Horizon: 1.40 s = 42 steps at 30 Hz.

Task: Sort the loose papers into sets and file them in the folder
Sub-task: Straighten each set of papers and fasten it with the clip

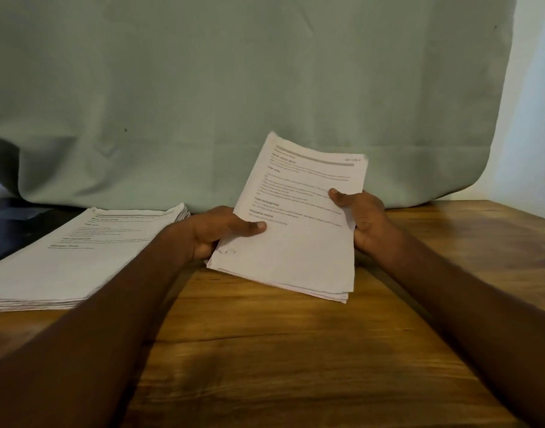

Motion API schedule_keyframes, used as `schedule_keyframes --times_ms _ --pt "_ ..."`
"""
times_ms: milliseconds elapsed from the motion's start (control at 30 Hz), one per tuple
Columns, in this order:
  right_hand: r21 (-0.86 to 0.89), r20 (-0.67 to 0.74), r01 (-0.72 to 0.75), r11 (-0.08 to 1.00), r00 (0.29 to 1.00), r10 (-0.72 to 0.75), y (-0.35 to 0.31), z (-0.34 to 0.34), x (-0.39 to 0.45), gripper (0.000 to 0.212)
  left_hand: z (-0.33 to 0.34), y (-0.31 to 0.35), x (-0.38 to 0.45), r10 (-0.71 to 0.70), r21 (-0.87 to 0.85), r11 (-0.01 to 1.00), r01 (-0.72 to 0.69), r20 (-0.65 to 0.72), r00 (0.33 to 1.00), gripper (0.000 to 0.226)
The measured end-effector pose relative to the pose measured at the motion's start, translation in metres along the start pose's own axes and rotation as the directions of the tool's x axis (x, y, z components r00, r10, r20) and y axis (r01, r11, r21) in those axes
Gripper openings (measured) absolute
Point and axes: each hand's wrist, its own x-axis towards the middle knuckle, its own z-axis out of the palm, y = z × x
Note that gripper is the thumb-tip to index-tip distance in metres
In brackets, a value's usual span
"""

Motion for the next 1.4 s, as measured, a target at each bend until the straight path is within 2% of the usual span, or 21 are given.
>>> schedule_keyframes --times_ms 100,200,267,333,400,467,534,600,700,767,800,834,900,934,967,1034,1101,1134,1201,1301,1401 --pt "0.015 0.026 -0.036 0.999 0.999 0.036 -0.005 -0.005 0.004 0.037 -0.003 -0.001 0.004 0.029 -0.058 0.998 -0.037 -0.136 0.990 0.038" --pt "-0.142 0.167 -0.185 0.972 0.964 0.207 -0.004 -0.006 -0.003 0.041 -0.004 -0.003 0.013 0.037 -0.116 0.990 -0.075 -0.296 0.955 0.046" --pt "-0.246 0.210 -0.216 0.945 0.940 0.269 0.000 -0.002 -0.006 0.041 -0.006 -0.005 0.017 0.033 -0.118 0.990 -0.075 -0.327 0.944 0.049" --pt "-0.314 0.204 -0.167 0.935 0.950 0.238 0.003 0.003 -0.010 0.041 -0.009 -0.005 0.016 0.043 -0.075 0.995 -0.070 -0.317 0.947 0.045" --pt "-0.371 0.195 -0.034 0.928 0.974 0.114 0.006 0.009 -0.015 0.041 -0.009 -0.004 0.009 0.090 -0.018 0.995 -0.100 -0.309 0.947 0.043" --pt "-0.397 0.217 0.196 0.897 0.969 -0.116 0.004 0.014 -0.024 0.036 -0.005 -0.001 0.004 0.234 0.045 0.971 -0.234 -0.372 0.898 0.039" --pt "-0.386 0.263 0.444 0.809 0.893 -0.365 0.000 0.020 -0.034 0.032 0.001 0.005 0.002 0.426 0.156 0.903 -0.400 -0.449 0.786 0.035" --pt "-0.419 0.275 0.615 0.668 0.787 -0.552 -0.003 0.027 -0.039 0.030 0.009 0.014 -0.004 0.558 0.220 0.825 -0.521 -0.464 0.687 0.031" --pt "-0.412 0.264 0.742 0.529 0.653 -0.710 -0.007 0.038 -0.044 0.029 0.017 0.026 -0.007 0.668 0.306 0.732 -0.609 -0.499 0.552 0.030" --pt "-0.402 0.281 0.773 0.490 0.614 -0.738 -0.010 0.042 -0.048 0.029 0.018 0.027 -0.006 0.693 0.365 0.709 -0.603 -0.517 0.502 0.031" --pt "-0.430 0.296 0.763 0.483 0.625 -0.722 -0.010 0.043 -0.048 0.029 0.017 0.024 -0.004 0.665 0.355 0.738 -0.574 -0.527 0.529 0.034" --pt "-0.487 0.315 0.726 0.485 0.665 -0.677 -0.008 0.041 -0.044 0.029 0.016 0.019 -0.001 0.607 0.331 0.791 -0.516 -0.530 0.592 0.038" --pt "-0.654 0.380 0.607 0.451 0.780 -0.497 0.002 0.034 -0.035 0.028 0.010 0.005 0.005 0.467 0.372 0.877 -0.304 -0.510 0.722 0.046" --pt "-0.706 0.384 0.556 0.439 0.821 -0.422 0.006 0.031 -0.032 0.031 0.009 0.000 0.005 0.420 0.432 0.879 -0.201 -0.503 0.755 0.050" --pt "-0.718 0.374 0.529 0.453 0.842 -0.389 0.009 0.029 -0.032 0.035 0.006 -0.002 0.005 0.408 0.464 0.872 -0.156 -0.511 0.757 0.053" --pt "-0.668 0.355 0.543 0.509 0.834 -0.423 0.005 0.030 -0.034 0.037 0.002 0.003 0.004 0.421 0.434 0.880 -0.191 -0.530 0.736 0.057" --pt "-0.655 0.333 0.536 0.532 0.838 -0.433 -0.001 0.030 -0.032 0.034 0.001 0.008 0.003 0.397 0.419 0.890 -0.179 -0.521 0.756 0.061" --pt "-0.692 0.321 0.500 0.521 0.860 -0.398 0.000 0.028 -0.029 0.034 0.001 0.009 0.003 0.361 0.440 0.890 -0.122 -0.513 0.779 0.061" --pt "-0.735 0.267 0.391 0.554 0.918 -0.293 0.003 0.022 -0.024 0.034 0.000 0.005 0.002 0.268 0.477 0.879 -0.001 -0.492 0.828 0.055" --pt "-0.608 0.175 0.191 0.771 0.979 -0.104 0.000 0.014 -0.022 0.029 0.001 0.012 -0.005 0.164 0.384 0.923 0.032 -0.467 0.869 0.038" --pt "-0.579 0.137 0.004 0.815 0.986 0.093 -0.003 0.008 -0.012 0.045 -0.008 0.027 -0.017 -0.054 0.301 0.936 0.181 -0.385 0.921 0.033"
